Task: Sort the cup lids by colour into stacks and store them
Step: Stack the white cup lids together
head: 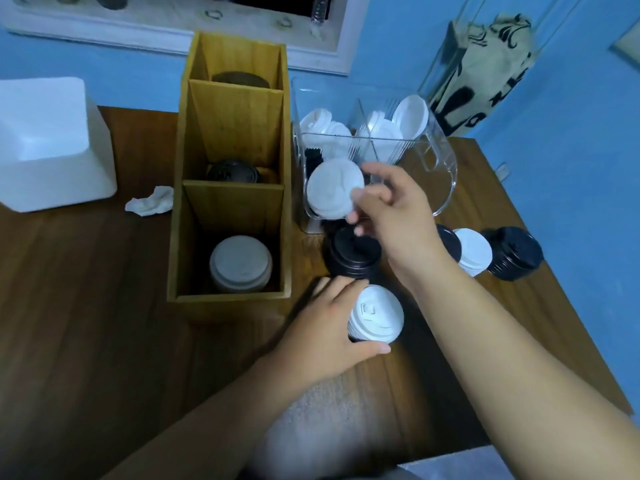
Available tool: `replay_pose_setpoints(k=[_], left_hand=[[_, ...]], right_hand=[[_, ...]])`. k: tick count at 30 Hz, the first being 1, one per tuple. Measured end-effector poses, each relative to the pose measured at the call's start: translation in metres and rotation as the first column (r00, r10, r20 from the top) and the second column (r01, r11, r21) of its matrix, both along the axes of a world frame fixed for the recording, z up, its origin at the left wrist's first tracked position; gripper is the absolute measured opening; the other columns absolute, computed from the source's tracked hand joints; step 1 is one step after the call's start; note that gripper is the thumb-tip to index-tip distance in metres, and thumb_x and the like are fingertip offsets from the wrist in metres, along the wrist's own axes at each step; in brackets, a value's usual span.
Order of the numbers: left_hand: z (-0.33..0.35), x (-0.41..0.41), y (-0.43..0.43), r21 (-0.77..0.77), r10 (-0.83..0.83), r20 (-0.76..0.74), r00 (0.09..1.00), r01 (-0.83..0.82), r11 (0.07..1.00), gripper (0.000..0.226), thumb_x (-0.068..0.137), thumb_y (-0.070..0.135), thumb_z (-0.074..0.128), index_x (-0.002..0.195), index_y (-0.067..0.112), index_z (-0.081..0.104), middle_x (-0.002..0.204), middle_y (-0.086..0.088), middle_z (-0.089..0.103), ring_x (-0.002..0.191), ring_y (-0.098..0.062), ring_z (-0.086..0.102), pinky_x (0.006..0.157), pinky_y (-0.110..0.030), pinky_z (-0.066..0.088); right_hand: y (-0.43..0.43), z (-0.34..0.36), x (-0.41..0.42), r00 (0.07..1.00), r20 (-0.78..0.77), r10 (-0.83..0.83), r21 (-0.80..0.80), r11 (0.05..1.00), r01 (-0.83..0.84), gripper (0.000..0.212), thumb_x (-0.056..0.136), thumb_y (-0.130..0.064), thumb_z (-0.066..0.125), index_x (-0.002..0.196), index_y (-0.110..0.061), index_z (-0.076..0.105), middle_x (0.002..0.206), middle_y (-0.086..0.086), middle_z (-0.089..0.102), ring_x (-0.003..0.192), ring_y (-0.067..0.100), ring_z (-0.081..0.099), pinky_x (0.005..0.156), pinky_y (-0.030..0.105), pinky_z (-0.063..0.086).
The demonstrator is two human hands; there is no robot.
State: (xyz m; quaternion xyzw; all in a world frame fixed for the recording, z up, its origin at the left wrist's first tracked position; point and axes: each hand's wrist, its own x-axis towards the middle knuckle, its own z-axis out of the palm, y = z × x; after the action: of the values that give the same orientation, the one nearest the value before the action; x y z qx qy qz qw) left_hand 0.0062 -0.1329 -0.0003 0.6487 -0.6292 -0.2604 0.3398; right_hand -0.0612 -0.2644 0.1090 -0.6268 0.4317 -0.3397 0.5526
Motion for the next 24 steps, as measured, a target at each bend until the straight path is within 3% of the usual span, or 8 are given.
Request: replay_pose_setpoints(k=[5,8,12,16,19,22,24], left_hand=[[-0.001,-0.001,0.001,-0.008,0.019,0.023,1.0,-0.019,1.0,0.091,0.065,0.067,0.079,0.143,0.031,0.047,0.136,0.022,0.044,0.127,-0.004,0.037,0.104,-0.022,0.038],[-0.001,-0.003,0.001,0.003,0.034,0.032,0.999,-0.034,0.999,0.095,0.068,0.062,0.082,0.149,0.03,0.043,0.14,0.024,0.04,0.131,-0.001,0.033,0.105,-0.017,0.028],[0.002,-0.008,0.001,0.028,0.041,0.054,0.998,-0.042,0.999,0.096,0.069,0.058,0.085,0.149,0.031,0.041,0.143,0.021,0.041,0.133,0.0,0.034,0.111,-0.028,0.035],[0.003,-0.01,0.002,0.007,0.039,0.064,0.997,-0.04,0.999,0.095,0.067,0.059,0.086,0.147,0.027,0.045,0.141,0.016,0.046,0.13,-0.003,0.038,0.107,-0.025,0.035],[0.003,-0.01,0.002,-0.003,0.037,0.094,0.995,-0.037,0.999,0.094,0.067,0.059,0.085,0.145,0.025,0.047,0.139,0.014,0.049,0.128,-0.005,0.04,0.105,-0.021,0.032],[0.001,-0.01,0.004,0.0,0.028,0.111,0.993,-0.028,1.0,0.095,0.066,0.062,0.084,0.146,0.025,0.046,0.14,0.013,0.05,0.13,-0.006,0.041,0.106,-0.022,0.032],[0.0,-0.009,0.004,0.001,0.019,0.122,0.992,-0.019,1.0,0.096,0.066,0.065,0.082,0.146,0.026,0.046,0.141,0.012,0.05,0.131,-0.007,0.042,0.107,-0.023,0.033]], right_hand=[[0.07,-0.008,-0.107,0.965,0.172,-0.199,0.279,0.949,0.146,0.031,0.098,-0.004,0.058,0.128,-0.014,0.062,0.078,0.012,0.065,0.071,0.02,0.062,0.058,0.026,0.052],[0.104,-0.032,-0.159,0.922,0.119,-0.367,0.404,0.866,0.293,0.034,0.097,-0.003,0.057,0.13,-0.011,0.061,0.078,0.017,0.064,0.07,0.021,0.065,0.059,0.025,0.055],[0.127,-0.058,-0.189,0.906,0.005,-0.424,0.46,0.805,0.374,0.04,0.095,0.002,0.06,0.133,-0.008,0.052,0.085,0.023,0.071,0.073,0.032,0.072,0.066,0.032,0.062],[0.131,-0.058,-0.191,0.933,-0.256,-0.252,0.279,0.905,0.321,0.058,0.089,-0.01,0.074,0.137,-0.025,0.046,0.078,0.015,0.073,0.069,0.035,0.073,0.066,0.045,0.062],[0.127,-0.051,-0.202,0.85,-0.52,-0.088,0.002,0.995,0.105,0.061,0.083,-0.031,0.082,0.13,-0.048,0.047,0.076,-0.004,0.071,0.065,0.016,0.069,0.067,0.035,0.057],[0.109,-0.051,-0.211,0.724,-0.686,-0.071,-0.321,0.923,-0.213,0.063,0.077,-0.045,0.082,0.131,-0.05,0.05,0.105,-0.024,0.057,0.095,0.003,0.06,0.079,0.023,0.05],[0.094,-0.055,-0.211,0.667,-0.745,-0.001,-0.352,0.85,-0.393,0.073,0.078,-0.049,0.079,0.143,-0.043,0.046,0.136,-0.026,0.044,0.121,0.0,0.046,0.097,0.024,0.046]])
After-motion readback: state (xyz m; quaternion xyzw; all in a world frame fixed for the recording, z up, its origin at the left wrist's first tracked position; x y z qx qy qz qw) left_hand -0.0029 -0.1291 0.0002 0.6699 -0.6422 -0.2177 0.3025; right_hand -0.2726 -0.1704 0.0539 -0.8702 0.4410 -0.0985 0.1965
